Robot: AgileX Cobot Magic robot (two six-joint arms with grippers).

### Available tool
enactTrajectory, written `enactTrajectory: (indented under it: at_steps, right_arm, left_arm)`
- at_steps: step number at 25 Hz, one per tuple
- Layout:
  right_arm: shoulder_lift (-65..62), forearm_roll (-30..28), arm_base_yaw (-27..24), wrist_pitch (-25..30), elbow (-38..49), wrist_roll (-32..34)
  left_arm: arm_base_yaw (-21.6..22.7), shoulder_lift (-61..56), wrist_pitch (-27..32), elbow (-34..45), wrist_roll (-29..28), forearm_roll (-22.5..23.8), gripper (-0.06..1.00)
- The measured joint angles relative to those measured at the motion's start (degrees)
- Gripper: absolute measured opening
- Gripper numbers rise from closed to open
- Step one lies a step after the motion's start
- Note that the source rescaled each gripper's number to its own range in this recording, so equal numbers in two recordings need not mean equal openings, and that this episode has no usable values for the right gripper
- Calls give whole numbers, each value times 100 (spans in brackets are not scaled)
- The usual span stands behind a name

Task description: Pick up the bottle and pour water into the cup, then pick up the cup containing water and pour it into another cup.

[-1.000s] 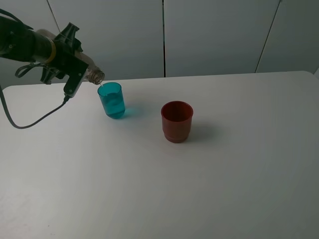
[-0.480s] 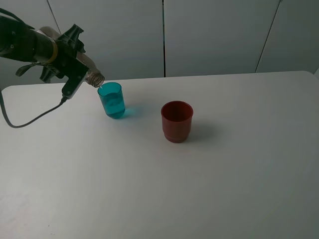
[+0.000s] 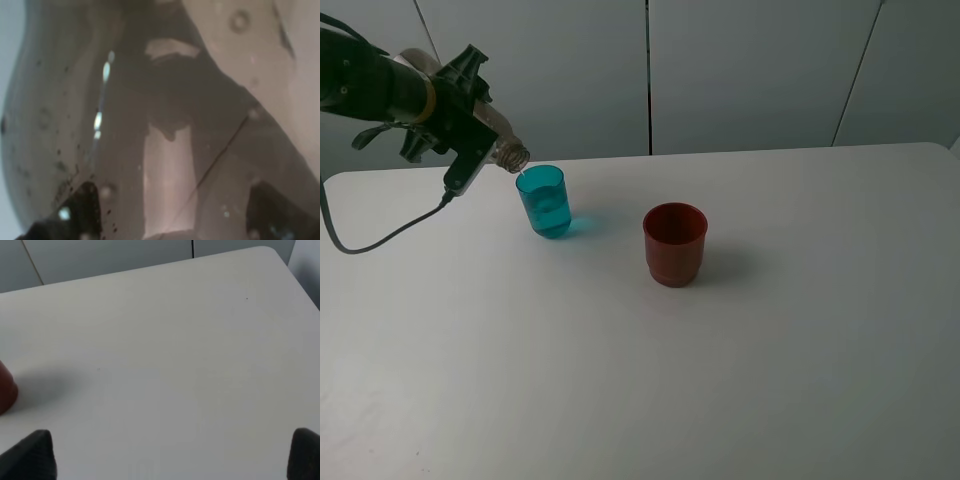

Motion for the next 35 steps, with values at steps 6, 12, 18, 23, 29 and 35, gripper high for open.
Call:
enactTrajectory:
  at_steps: [6,12,18,23,29,35]
  right_arm:
    - [0,0,0,0,0,0]
    - [0,0,0,0,0,0]
    - [0,0,0,0,0,0]
    - [0,0,0,0,0,0]
    - [0,0,0,0,0,0]
    - [0,0,0,0,0,0]
  left_arm:
    - [0,-66,-748,0,-1024,-102,0]
    - [0,-242,-1508,0,-1939,-2096,0]
    - [408,-295,-3451,593,-2803,-4575,0]
    - [942,-299,-4427,1486,-2884,-5833,0]
    - [1594,-161,-5204,2082,-2853,-6346,0]
    - [1838,317,-6236,2106,-2884,-6438,0]
